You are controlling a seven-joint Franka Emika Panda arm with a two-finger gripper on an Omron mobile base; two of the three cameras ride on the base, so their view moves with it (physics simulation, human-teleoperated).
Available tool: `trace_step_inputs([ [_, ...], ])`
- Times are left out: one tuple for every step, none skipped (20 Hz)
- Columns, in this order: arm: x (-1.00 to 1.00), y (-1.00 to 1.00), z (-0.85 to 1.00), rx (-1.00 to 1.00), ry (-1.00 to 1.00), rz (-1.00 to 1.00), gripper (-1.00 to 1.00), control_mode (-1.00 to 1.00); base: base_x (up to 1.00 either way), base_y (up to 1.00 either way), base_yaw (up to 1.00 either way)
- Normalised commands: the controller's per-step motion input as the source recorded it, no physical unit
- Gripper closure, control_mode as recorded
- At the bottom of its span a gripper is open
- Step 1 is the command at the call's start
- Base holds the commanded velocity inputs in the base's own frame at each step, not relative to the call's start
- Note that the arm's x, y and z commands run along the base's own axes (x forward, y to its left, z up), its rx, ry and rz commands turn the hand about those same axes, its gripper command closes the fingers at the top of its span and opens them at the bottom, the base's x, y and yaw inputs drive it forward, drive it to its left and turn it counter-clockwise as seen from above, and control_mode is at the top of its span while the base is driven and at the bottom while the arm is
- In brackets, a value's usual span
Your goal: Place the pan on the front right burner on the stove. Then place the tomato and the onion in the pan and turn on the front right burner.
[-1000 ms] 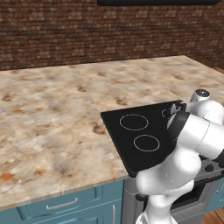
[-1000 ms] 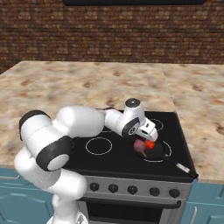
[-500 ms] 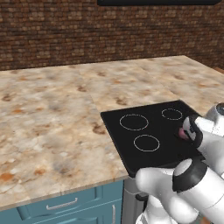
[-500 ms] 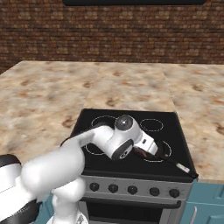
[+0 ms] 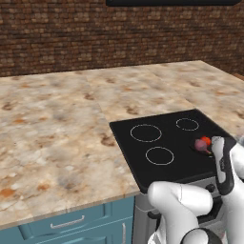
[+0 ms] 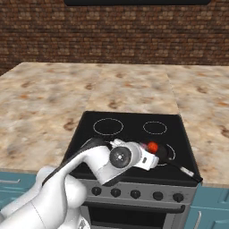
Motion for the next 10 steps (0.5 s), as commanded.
trace_step_inputs([
  [-0.49, 0.00, 0.34, 0.00, -0.22, 0.20, -1.00, -1.00, 0.00, 0.00, 0.00],
  [-0.53, 0.00, 0.26, 0.00, -0.21, 0.19, -1.00, -1.00, 0.00, 0.00, 0.00],
  [-0.53, 0.00, 0.16, 0.00, -0.20, 0.19, -1.00, -1.00, 0.00, 0.00, 0.00],
  [-0.55, 0.00, 0.08, 0.00, -0.20, 0.18, -1.00, -1.00, 0.00, 0.00, 0.00],
  [-0.57, 0.00, 0.03, 0.00, -0.20, 0.17, -1.00, -1.00, 0.00, 0.00, 0.00],
  [-0.54, 0.00, 0.00, -0.01, -0.21, 0.16, -1.00, -1.00, 0.00, 0.00, 0.00],
  [-0.53, 0.00, 0.00, -0.03, -0.23, 0.13, -1.00, -1.00, 0.00, 0.00, 0.00],
  [-0.49, 0.00, 0.00, -0.04, -0.24, 0.13, -1.00, -1.00, 0.00, 0.00, 0.00],
  [-0.46, 0.00, 0.00, -0.05, -0.26, 0.12, -1.00, -1.00, 0.00, 0.00, 0.00],
  [-0.46, 0.00, 0.00, -0.06, -0.27, 0.11, -1.00, -1.00, 0.00, 0.00, 0.00],
])
